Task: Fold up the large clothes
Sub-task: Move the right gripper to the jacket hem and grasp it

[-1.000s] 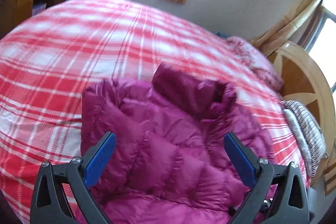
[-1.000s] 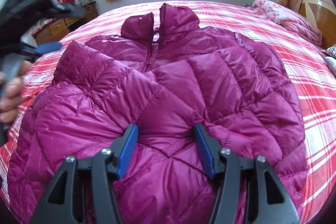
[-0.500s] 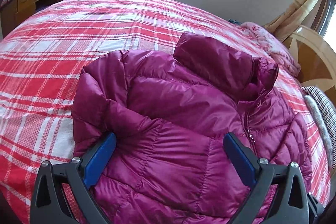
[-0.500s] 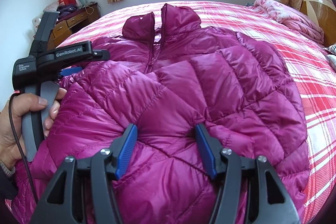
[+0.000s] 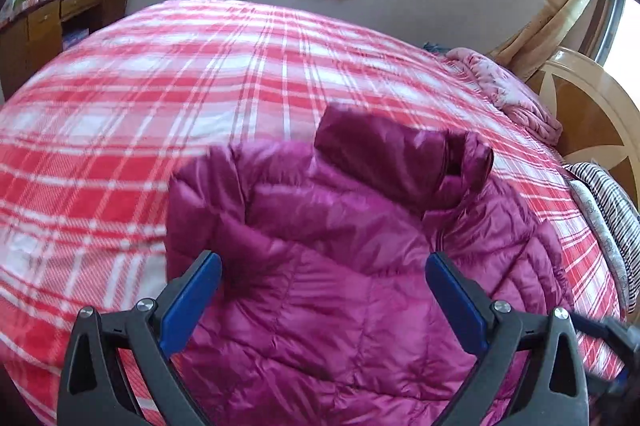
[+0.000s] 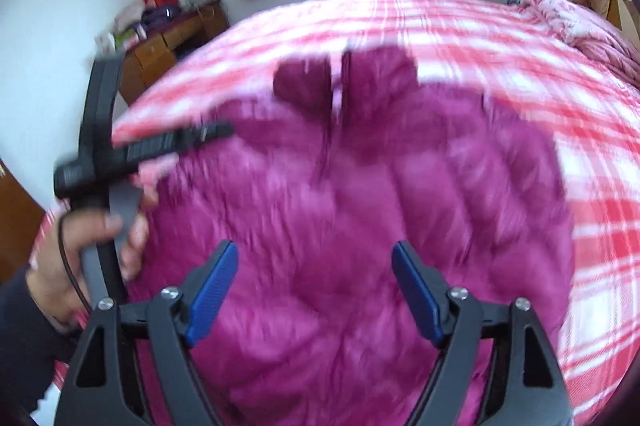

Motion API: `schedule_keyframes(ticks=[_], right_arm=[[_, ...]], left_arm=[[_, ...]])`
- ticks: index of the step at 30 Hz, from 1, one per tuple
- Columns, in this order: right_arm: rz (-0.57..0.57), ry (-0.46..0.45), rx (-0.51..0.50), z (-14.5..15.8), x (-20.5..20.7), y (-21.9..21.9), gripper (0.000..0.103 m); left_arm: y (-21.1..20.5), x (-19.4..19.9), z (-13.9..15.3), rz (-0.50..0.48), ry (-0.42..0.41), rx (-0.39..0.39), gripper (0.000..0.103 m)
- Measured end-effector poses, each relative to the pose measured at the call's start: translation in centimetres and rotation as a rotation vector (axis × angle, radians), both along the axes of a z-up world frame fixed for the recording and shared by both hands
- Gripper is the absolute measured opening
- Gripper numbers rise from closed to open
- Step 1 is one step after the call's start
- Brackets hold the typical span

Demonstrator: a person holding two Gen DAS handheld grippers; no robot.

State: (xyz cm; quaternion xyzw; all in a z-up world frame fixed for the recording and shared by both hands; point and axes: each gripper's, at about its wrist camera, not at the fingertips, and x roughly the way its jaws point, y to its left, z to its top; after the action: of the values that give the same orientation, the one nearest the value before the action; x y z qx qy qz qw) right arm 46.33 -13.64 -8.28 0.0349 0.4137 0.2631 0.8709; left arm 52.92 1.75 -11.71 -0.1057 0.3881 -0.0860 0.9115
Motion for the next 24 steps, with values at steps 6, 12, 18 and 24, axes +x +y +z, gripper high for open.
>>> schedule_keyframes(ticks=[6, 12, 18, 24], right_arm=[[-0.147, 0.046, 0.041, 3.4, 10.3, 1.6, 0.093], [-0.217, 0.135, -0.046, 2.0, 19.4, 4.4, 0.093], [-0.166, 0.269, -0.193, -2.5, 21.9, 5.0, 0.021], [-0.141, 0.151, -0.201, -0.7, 17.9, 2.5, 0.014]], left_arm=[[0.5, 3.1, -0.6, 0.023, 0.003, 0.088, 0.102], [0.3, 3.0, -3.2, 0.002, 0.023, 0.105, 0.102], [0.7, 3.4, -2.3, -0.003, 0.026, 0.078, 0.102], [0.9, 5.8, 2.2, 0.029, -0.05, 0.03, 0.102]])
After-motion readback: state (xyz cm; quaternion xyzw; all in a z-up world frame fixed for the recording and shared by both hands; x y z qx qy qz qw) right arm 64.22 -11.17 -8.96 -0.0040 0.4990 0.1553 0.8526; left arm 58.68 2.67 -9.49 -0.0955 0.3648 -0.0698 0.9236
